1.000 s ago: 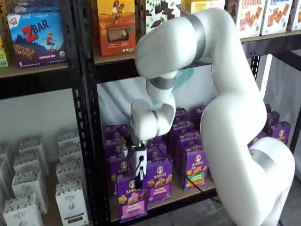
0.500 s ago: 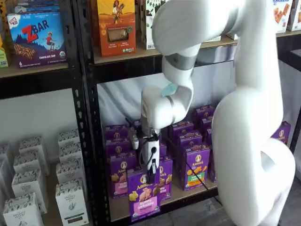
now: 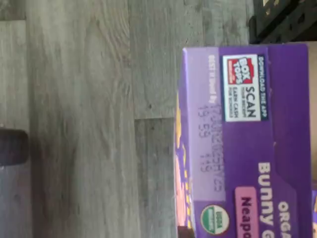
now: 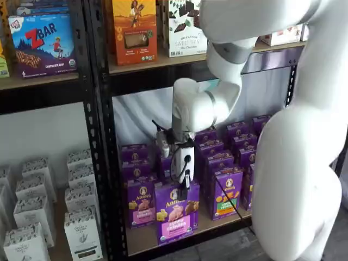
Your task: Pick up the purple box with a pink patch in the middle, on the bottom shelf, the first box from the left
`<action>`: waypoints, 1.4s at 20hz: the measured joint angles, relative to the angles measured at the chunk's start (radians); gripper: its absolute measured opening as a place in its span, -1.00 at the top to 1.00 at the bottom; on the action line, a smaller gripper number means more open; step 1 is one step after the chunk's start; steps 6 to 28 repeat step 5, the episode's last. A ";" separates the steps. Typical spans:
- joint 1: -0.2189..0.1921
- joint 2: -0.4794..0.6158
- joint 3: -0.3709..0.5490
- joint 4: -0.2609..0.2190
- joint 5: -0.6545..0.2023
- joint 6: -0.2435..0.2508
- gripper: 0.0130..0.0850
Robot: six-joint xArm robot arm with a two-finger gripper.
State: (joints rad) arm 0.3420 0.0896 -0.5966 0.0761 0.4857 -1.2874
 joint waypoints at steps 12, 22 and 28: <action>-0.022 -0.102 0.047 -0.035 0.066 0.012 0.44; -0.022 -0.102 0.047 -0.035 0.066 0.012 0.44; -0.022 -0.102 0.047 -0.035 0.066 0.012 0.44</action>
